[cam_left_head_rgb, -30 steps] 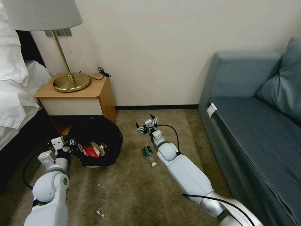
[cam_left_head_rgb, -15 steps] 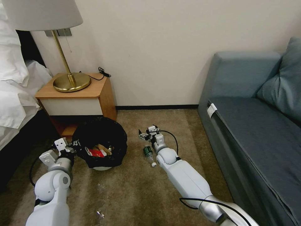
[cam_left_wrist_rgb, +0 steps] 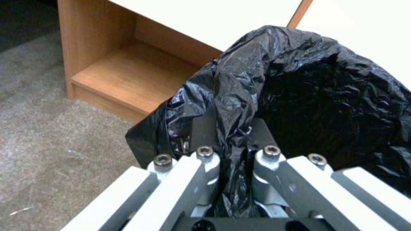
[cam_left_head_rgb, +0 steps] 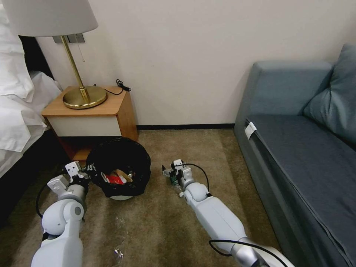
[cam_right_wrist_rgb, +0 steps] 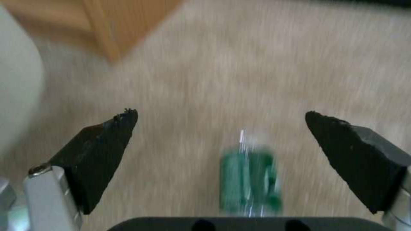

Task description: Pick up the trash bin, then pick up the garbage on the floor and place it into the trash bin.

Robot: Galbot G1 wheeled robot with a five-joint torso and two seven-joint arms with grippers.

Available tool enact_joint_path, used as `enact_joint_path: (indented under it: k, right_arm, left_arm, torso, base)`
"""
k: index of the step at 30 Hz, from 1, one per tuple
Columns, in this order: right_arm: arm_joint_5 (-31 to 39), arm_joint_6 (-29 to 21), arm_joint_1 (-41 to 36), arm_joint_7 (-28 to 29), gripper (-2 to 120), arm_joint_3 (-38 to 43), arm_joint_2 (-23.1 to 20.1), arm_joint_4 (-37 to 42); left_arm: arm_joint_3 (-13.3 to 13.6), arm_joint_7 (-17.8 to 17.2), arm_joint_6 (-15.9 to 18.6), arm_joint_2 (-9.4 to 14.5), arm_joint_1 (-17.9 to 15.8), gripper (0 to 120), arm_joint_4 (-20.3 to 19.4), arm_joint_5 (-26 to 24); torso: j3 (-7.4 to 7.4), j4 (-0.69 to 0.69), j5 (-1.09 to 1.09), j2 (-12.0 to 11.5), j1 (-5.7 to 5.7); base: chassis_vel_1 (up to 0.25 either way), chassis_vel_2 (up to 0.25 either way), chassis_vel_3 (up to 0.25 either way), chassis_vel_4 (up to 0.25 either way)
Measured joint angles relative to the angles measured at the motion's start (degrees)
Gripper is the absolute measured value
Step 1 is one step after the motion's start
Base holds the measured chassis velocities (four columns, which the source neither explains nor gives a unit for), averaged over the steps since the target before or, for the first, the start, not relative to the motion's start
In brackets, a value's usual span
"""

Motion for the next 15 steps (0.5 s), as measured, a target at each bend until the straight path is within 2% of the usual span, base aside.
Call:
enact_joint_path:
  k: [5,11,15]
  right_arm:
    - [1.3,-6.5,0.4,-0.5,100,0.8,0.3,-2.1]
    - [-1.8,-6.9,1.0,-2.6,100,2.1,0.8,-5.3]
    - [-4.2,-5.3,1.6,-4.5,100,3.3,1.7,-8.7]
  left_arm:
    - [0.1,0.3,-0.4,-0.3,0.4,5,0.0,0.5]
    - [0.2,0.3,-0.8,-0.8,0.3,5,0.1,1.2]
    - [0.5,0.3,-0.9,-0.9,0.2,5,0.1,1.6]
  torso:
    - [0.0,0.0,0.0,0.0,0.0]
    - [0.0,0.0,0.0,0.0,0.0]
    - [0.0,-0.01,0.0,0.0,0.0]
  base:
    - [0.0,0.0,0.0,0.0]
    - [0.0,0.0,0.0,0.0]
    - [0.0,0.0,0.0,0.0]
